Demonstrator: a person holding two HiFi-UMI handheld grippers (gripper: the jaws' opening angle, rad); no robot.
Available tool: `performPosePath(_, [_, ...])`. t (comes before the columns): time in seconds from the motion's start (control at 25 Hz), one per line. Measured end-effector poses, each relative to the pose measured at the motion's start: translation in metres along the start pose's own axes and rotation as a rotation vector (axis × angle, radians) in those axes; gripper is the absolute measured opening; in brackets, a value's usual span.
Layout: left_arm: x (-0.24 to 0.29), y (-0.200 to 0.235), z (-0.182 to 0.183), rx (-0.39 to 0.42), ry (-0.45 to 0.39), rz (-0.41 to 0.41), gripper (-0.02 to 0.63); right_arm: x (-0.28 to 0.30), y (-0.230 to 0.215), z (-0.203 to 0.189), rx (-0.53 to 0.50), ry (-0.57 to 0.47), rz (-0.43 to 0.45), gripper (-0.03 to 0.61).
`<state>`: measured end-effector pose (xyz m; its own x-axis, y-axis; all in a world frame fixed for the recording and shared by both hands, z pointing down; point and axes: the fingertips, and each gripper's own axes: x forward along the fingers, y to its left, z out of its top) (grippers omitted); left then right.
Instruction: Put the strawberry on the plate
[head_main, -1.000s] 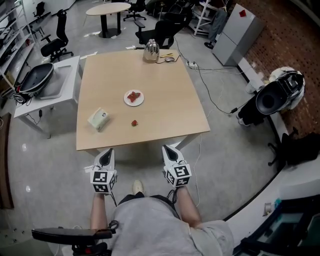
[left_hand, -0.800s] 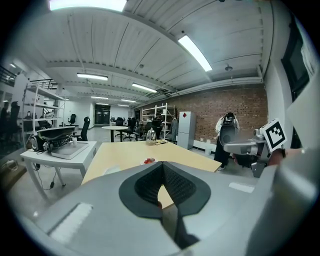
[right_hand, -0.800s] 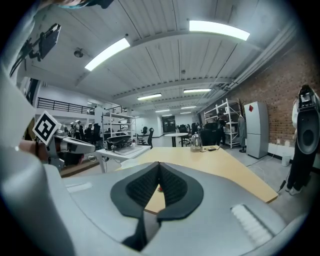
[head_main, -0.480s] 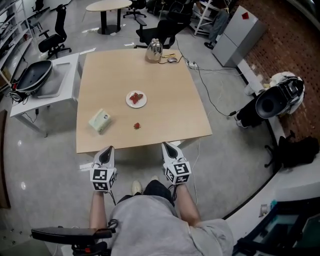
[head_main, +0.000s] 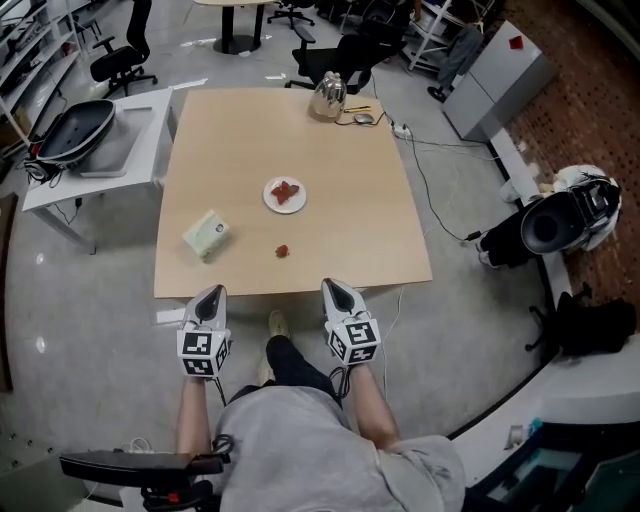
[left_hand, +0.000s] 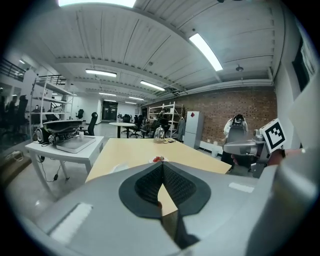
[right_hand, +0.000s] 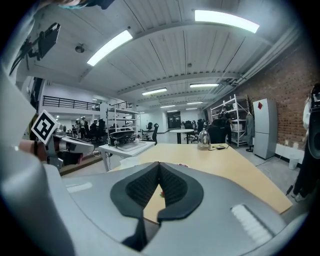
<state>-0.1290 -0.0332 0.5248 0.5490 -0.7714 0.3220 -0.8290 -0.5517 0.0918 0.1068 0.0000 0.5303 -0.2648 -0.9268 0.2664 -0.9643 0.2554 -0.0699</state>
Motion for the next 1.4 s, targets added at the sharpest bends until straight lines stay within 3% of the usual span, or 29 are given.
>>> performPosePath(0.68, [0.055, 0.022, -0.007, -0.03, 0.084, 0.044, 0.02, 0.076, -0.027, -0.009, 0.005, 0.074, 0.071, 0.006])
performPosePath(1.4, [0.09, 0.035, -0.053, -0.082, 0.215, 0.051, 0.02, 0.134, -0.036, -0.054, 0.025, 0.195, 0.129, 0.006])
